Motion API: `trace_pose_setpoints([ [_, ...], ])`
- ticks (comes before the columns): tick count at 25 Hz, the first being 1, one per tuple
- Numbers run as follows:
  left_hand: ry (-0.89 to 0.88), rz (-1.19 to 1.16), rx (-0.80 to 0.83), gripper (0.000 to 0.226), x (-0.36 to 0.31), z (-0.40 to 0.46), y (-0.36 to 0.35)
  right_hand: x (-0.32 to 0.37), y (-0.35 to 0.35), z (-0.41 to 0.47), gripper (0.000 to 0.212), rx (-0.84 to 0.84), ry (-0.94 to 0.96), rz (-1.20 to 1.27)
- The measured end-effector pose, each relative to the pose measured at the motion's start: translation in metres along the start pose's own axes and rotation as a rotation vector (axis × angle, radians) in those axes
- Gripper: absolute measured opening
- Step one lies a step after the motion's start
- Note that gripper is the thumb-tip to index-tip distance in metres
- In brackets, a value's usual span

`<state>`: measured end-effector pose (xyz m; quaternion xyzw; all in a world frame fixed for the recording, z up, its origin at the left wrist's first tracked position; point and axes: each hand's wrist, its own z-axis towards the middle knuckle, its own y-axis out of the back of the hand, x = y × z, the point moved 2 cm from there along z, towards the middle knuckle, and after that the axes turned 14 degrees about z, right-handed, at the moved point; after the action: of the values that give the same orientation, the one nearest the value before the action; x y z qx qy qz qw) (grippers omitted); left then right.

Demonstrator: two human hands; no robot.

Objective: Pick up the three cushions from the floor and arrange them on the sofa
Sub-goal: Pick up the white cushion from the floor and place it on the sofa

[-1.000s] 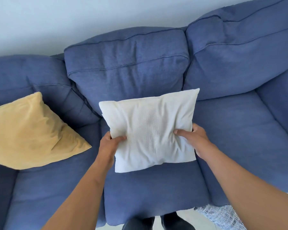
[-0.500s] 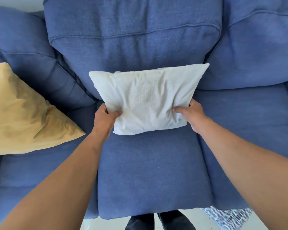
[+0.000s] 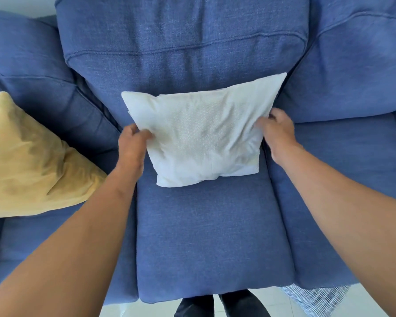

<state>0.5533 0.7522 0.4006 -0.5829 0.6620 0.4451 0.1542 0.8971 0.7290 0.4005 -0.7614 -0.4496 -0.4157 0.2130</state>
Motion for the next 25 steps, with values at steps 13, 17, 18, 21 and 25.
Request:
trace_pose_setpoints([
  [13,-0.142,-0.173,-0.071,0.010,-0.042,0.009,0.031,0.050,0.008,0.010,0.018,-0.003,0.154,-0.009],
  [17,-0.153,-0.167,-0.108,0.009,-0.047,0.007,0.030,0.055,0.002,0.012,0.018,-0.057,0.204,-0.013],
  [18,-0.154,-0.157,-0.101,0.007,-0.048,0.005,0.029,0.055,0.001,0.011,0.013,-0.067,0.207,-0.010],
  [21,-0.157,-0.104,-0.136,0.008,-0.042,-0.004,0.026,0.051,0.001,0.004,0.006,-0.058,0.188,0.006],
  [25,-0.045,0.023,-0.250,0.015,-0.009,-0.037,0.022,0.039,0.018,-0.022,0.038,-0.041,0.177,-0.103],
])
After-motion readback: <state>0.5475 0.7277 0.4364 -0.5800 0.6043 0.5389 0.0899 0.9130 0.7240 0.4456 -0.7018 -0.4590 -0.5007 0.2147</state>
